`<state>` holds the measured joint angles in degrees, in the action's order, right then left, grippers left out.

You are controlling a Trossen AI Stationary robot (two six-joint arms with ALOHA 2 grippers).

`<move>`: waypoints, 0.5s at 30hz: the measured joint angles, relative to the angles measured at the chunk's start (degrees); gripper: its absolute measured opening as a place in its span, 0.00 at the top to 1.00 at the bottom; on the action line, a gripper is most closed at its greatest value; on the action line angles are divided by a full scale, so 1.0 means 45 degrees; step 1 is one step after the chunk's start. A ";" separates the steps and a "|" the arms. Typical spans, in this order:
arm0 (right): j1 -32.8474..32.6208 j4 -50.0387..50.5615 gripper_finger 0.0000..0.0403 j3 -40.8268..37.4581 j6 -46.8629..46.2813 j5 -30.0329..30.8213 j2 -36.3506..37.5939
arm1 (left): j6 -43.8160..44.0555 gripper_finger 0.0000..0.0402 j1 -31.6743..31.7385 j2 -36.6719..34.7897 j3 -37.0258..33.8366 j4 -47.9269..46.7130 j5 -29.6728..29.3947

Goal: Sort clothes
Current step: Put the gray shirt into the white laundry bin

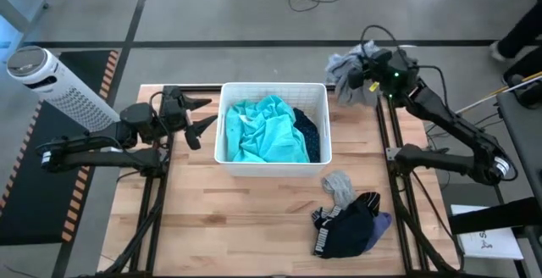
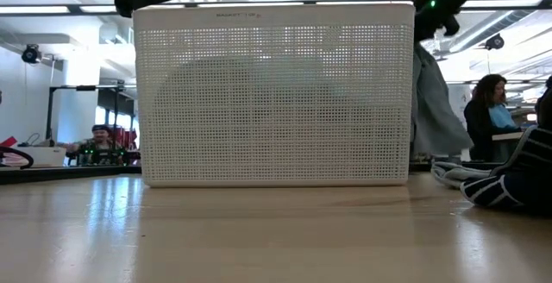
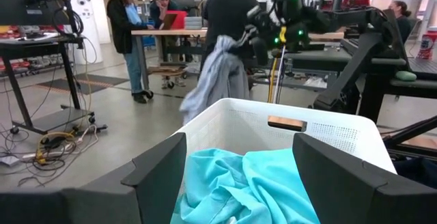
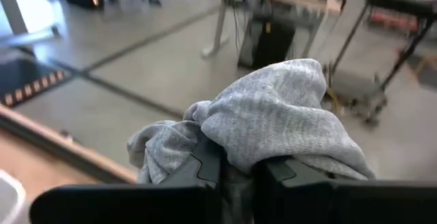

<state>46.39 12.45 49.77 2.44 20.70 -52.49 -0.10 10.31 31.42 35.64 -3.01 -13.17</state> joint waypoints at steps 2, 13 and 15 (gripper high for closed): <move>0.0000 -0.0338 0.95 0.0260 0.0297 -0.0022 0.0112 | -0.0009 0.36 0.0000 0.0000 0.0000 0.0000 0.0000; -0.0010 -0.1371 0.95 0.2781 0.0960 -0.2235 0.0119 | -0.0014 0.36 0.0000 0.0000 0.0000 -0.0003 0.0000; -0.0055 -0.1432 0.95 0.3439 0.1010 -0.2936 0.0048 | -0.0014 0.36 0.0000 0.0000 0.0000 -0.0002 0.0000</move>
<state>46.14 6.00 65.24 6.99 7.48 -52.27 -0.16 10.31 31.42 35.64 -3.01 -13.17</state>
